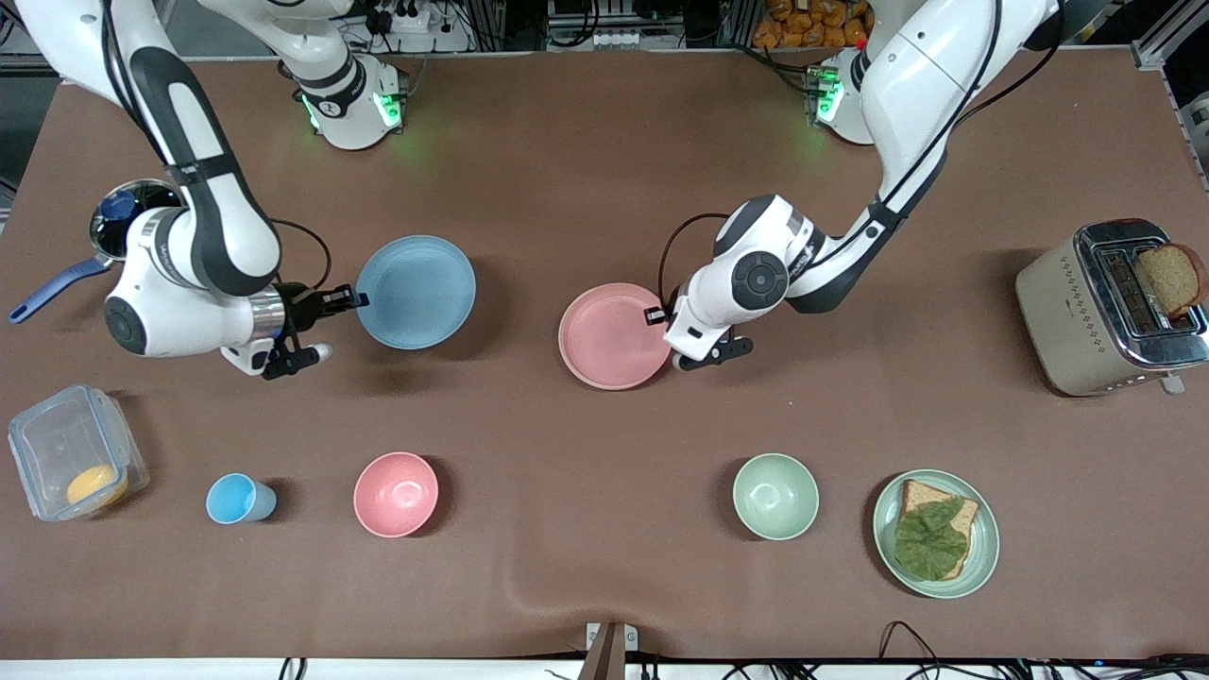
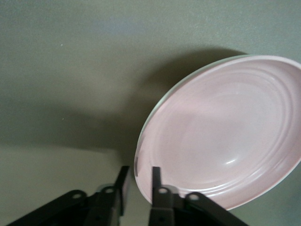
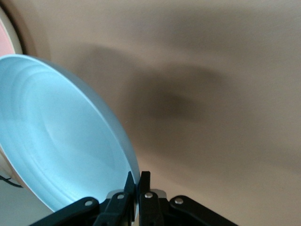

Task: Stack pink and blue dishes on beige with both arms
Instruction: 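Release the pink plate with the left gripper while the right gripper carries the blue plate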

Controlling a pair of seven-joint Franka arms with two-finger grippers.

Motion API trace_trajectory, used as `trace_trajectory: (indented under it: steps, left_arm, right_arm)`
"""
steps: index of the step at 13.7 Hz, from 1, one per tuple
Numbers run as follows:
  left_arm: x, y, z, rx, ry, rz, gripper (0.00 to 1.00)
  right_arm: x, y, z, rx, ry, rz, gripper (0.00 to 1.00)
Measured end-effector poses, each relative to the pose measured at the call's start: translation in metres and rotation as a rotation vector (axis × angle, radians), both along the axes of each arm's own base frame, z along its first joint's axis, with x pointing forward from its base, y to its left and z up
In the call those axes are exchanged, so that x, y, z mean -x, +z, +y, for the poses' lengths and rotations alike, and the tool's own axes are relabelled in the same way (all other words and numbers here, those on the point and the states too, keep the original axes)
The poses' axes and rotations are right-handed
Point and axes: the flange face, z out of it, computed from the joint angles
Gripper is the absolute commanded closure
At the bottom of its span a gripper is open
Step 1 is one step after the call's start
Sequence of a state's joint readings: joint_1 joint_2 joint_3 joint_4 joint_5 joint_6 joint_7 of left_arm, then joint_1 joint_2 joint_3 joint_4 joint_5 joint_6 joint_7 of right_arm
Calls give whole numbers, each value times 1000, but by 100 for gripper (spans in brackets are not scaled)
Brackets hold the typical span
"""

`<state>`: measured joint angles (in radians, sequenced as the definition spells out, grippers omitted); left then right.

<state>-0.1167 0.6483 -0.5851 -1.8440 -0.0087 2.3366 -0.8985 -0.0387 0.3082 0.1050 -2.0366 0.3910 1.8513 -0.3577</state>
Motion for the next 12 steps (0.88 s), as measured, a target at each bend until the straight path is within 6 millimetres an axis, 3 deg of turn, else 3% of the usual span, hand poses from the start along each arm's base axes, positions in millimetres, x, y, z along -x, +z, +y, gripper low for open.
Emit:
trace_trajectory:
  steps: [2,4,6,8,12]
  left_arm:
    - [-8,9,0,8,14,-18,0]
    - [-27,38,11,12,37,-68,0]
    - [-49,88,42,-15,69,-120,0]
    - [-65,146,86,-70,83,-184,0]
    - [-71,260,174,-168,-41,-258,0]
  right_arm:
    - [3,5,14,9,2,7,100]
    - [6,7,30,3,-31,24,100]
    - [8,8,56,22,-68,34,100]
    - [11,8,89,51,-106,29,100]
    - [17,6,154,56,-240,-4,100]
